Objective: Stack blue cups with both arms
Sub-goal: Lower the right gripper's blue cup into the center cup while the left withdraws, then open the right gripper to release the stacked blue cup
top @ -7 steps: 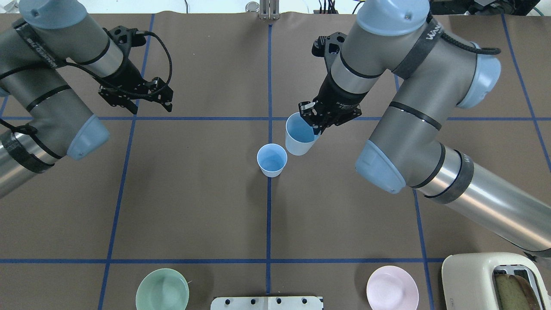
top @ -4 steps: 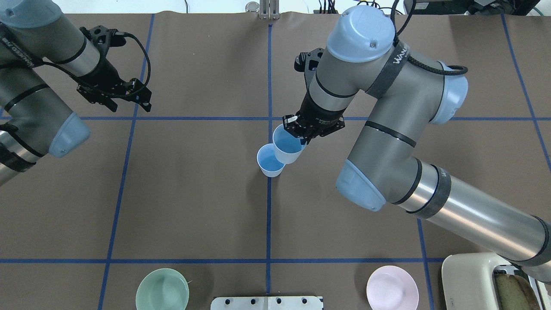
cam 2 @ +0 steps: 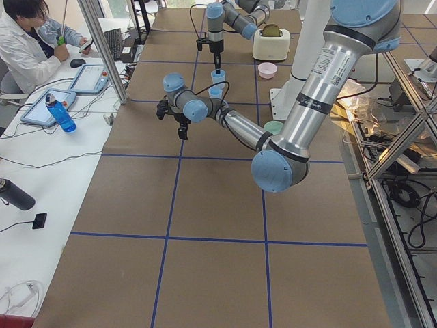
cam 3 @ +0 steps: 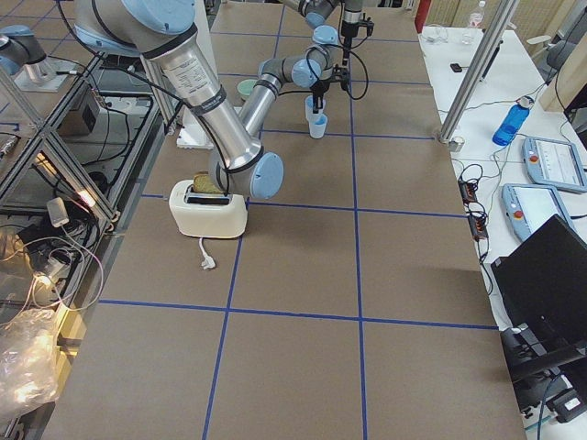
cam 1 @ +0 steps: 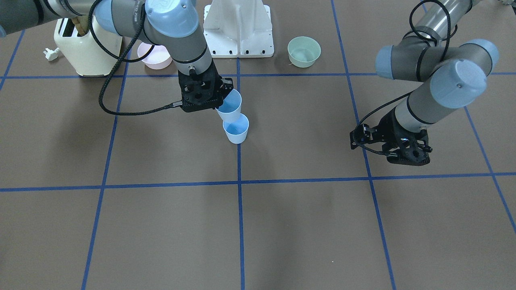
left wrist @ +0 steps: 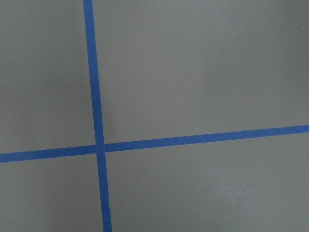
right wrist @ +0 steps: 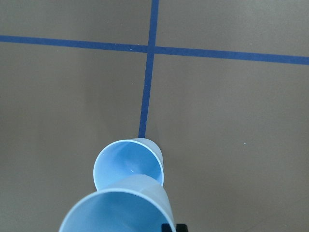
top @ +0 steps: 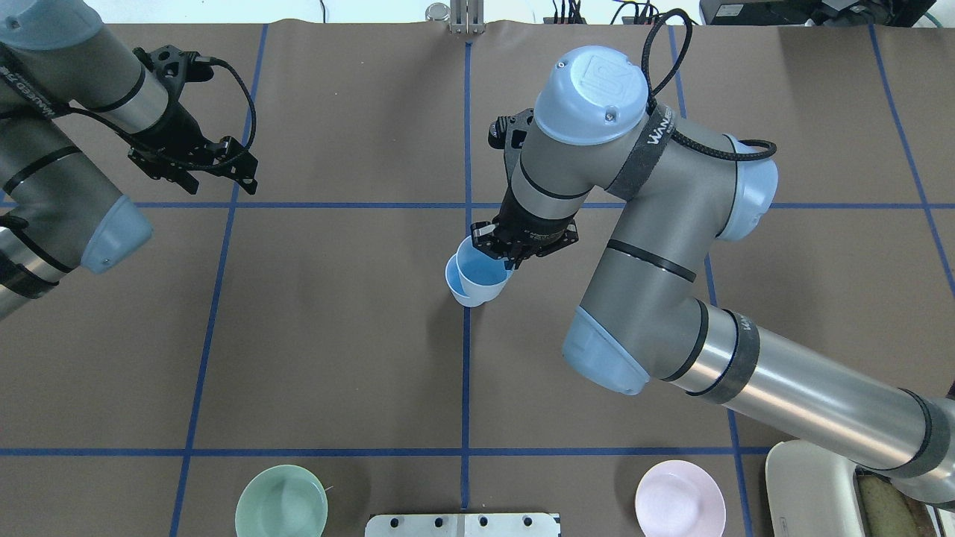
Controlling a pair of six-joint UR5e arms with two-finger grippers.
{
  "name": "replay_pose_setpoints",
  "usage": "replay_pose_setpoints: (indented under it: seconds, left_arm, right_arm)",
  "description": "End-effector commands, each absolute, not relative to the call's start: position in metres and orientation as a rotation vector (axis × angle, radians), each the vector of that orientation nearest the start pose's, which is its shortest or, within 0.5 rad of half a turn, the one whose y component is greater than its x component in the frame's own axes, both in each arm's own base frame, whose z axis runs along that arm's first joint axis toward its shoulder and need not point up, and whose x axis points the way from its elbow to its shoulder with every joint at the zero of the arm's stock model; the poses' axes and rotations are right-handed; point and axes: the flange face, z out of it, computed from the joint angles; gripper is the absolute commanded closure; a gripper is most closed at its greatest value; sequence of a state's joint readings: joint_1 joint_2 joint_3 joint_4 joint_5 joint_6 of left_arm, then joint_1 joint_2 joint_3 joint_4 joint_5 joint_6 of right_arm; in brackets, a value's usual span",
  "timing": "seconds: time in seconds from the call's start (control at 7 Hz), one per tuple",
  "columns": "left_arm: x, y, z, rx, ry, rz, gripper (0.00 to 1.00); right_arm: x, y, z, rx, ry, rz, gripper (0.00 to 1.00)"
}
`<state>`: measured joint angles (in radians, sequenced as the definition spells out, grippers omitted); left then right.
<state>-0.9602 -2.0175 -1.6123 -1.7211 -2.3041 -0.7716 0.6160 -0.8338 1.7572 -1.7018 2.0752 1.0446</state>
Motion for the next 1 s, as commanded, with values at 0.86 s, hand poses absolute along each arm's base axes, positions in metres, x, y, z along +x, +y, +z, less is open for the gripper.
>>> replay_pose_setpoints:
  seconds: [0.86]
  left_arm:
    - [0.3223, -0.5740, 0.3638, 0.017, 0.927, 0.085, 0.02]
  right_arm:
    - [-0.5061, -0.4571, 0.1606, 0.047, -0.918, -0.117, 1.00]
